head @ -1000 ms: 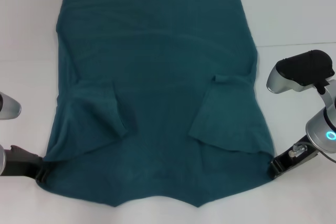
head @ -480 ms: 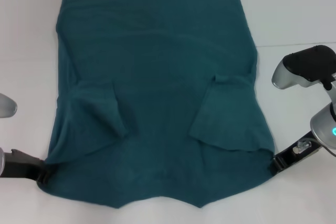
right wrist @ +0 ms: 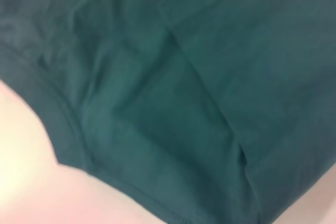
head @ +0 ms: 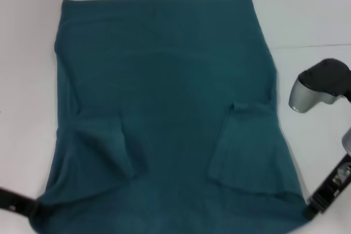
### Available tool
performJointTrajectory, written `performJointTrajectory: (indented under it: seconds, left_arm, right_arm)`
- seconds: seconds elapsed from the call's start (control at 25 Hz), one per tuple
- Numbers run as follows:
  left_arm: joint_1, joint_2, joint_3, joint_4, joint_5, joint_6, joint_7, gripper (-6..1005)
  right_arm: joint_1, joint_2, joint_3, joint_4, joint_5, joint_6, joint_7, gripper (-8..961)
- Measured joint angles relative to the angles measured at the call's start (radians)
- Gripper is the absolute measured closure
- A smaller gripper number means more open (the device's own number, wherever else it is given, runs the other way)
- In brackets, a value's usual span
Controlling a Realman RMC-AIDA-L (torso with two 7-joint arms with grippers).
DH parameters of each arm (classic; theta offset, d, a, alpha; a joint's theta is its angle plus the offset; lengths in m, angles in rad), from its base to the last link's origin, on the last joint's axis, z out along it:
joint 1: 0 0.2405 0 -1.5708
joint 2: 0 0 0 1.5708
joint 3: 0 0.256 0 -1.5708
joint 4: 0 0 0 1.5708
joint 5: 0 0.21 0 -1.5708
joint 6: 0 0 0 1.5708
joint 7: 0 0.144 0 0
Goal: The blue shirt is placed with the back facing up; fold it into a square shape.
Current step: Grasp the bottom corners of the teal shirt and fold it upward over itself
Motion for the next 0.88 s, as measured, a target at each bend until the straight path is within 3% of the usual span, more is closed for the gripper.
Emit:
performJointTrajectory:
  seconds: [0.24,0.44,0.64,0.88]
  left_arm:
    - [0.007,0.004,-0.046,0.003,0.057,0.163,-0.031,985]
    - [0.014,0.013,-0.085,0.000,0.066,0.312,-0.034,985]
    - [0.037,0.011,-0.086,-0.003,0.073,0.367,-0.034,985]
    - [0.048,0.009,-0.092,-0.011,0.081,0.401,-0.035,986]
  right_arm:
    - [0.002,0.009,-0.013,-0.018,0.000,-0.145,-0.048,886]
    - [-0.005,0.004,-0.080,-0.014,0.005,-0.159,-0.040,886]
    - [-0.021,0.012,-0.151,-0.002,0.059,-0.160,-0.034,887]
    - [-0.073,0.007,-0.249,-0.030,0.158,-0.160,0.002,887]
